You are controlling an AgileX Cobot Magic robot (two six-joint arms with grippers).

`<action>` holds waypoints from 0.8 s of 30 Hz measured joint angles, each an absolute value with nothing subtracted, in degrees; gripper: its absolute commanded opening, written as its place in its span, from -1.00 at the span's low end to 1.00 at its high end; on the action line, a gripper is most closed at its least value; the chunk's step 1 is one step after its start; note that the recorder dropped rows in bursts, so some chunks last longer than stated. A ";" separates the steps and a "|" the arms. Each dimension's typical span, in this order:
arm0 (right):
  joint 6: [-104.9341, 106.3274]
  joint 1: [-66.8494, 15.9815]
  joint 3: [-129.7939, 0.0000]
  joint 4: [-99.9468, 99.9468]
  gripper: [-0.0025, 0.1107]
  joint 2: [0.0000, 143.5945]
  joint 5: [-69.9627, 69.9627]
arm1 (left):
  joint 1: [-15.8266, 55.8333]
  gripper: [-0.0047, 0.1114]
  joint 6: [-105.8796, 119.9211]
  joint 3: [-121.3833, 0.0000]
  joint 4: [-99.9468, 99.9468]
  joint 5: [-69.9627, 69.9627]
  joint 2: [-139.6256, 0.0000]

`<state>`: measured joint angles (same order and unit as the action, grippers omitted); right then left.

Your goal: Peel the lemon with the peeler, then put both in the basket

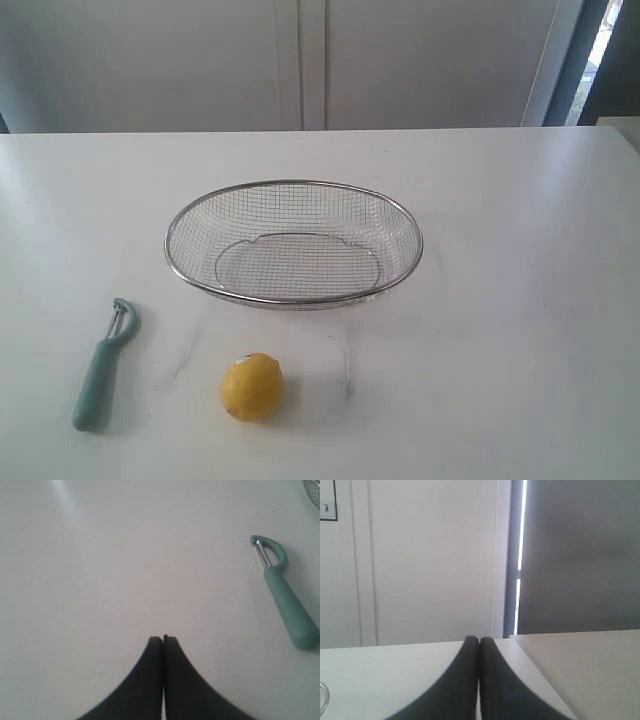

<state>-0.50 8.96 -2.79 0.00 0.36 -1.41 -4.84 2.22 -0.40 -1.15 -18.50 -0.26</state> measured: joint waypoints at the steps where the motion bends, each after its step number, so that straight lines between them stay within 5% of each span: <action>1: -0.50 8.96 -3.34 0.00 -0.96 0.36 -0.38 | -4.84 -0.92 2.22 -0.40 -1.15 -18.50 -0.26; 24: -2.96 8.96 -20.00 0.00 -0.96 16.29 9.95 | -4.84 -0.92 2.22 -0.40 -1.26 -18.50 -0.26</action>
<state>-2.96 8.96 -20.00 0.00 16.29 9.95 -4.84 2.22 -0.40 -1.26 -18.50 -0.26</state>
